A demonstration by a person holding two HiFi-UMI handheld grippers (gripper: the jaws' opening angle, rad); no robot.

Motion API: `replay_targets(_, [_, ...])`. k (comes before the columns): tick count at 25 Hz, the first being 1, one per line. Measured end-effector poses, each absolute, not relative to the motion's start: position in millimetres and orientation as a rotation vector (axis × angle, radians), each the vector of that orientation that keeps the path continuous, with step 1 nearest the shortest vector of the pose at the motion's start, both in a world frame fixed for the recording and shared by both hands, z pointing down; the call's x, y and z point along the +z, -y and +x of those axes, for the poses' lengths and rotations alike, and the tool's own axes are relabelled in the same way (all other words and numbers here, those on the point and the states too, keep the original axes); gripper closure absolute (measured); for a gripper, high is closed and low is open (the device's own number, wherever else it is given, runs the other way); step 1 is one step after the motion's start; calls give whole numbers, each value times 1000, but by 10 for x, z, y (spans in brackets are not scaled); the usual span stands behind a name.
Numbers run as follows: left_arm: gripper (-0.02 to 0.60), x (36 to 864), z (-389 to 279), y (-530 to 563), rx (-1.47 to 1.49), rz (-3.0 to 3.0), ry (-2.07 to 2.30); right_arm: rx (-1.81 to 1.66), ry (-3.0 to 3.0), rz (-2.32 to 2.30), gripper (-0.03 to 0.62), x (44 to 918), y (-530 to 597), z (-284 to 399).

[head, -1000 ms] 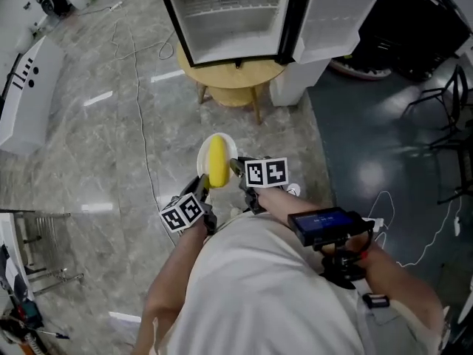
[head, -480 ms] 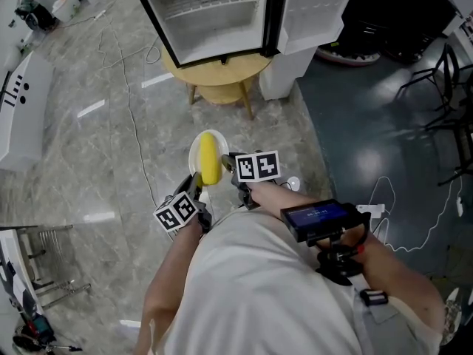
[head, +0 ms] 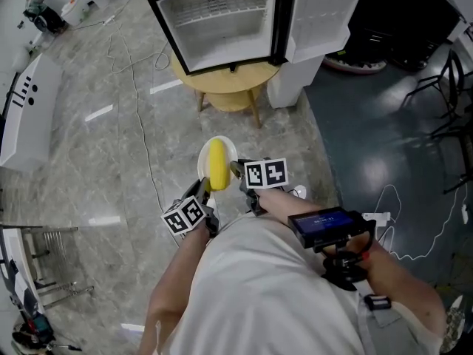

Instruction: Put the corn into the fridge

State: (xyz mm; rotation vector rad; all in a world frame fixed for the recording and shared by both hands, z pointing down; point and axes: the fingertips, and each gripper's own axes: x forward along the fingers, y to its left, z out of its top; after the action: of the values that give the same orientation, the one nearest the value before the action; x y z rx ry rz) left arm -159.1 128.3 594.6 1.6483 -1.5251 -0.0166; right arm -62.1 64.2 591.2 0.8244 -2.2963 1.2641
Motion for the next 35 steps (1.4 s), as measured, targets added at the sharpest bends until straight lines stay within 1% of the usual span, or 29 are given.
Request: replay_targets(35, [515, 5979, -1325, -1215, 48, 1715, 1456, 1266, 2276, 911, 523, 5936, -649, -308])
